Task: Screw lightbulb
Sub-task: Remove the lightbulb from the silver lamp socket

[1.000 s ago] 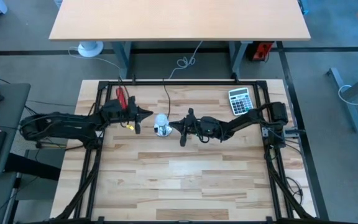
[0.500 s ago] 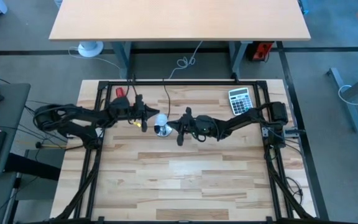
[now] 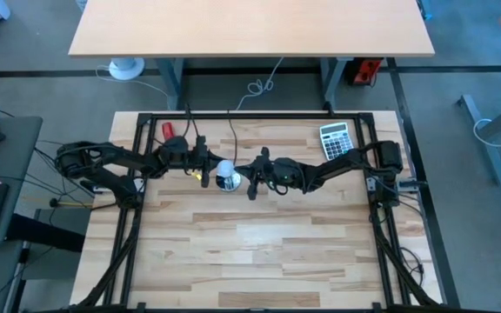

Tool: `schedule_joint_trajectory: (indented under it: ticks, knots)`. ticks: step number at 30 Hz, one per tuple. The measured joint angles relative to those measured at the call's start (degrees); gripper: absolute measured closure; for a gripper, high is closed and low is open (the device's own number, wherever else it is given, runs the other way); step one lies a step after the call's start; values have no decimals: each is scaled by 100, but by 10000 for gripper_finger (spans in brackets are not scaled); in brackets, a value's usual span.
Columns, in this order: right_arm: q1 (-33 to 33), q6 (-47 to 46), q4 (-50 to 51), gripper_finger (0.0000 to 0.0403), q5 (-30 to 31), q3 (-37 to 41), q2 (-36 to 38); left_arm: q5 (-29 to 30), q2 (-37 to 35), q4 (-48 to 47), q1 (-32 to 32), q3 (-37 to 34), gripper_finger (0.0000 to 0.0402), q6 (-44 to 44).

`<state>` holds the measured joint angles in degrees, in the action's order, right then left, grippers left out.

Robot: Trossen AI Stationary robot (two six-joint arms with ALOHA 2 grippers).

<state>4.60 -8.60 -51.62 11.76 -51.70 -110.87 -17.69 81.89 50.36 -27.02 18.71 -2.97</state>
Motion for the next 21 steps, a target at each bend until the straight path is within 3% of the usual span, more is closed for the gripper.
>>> schedule_joint_trajectory:
  ticks: [13,21]
  knots:
    - [309,160,37,393,12,2,-2,-12,-4,-90,345,-6,401,173]
    - [-234,115,407,393,199,19,97,37,-4,-180,373,-8,401,171]
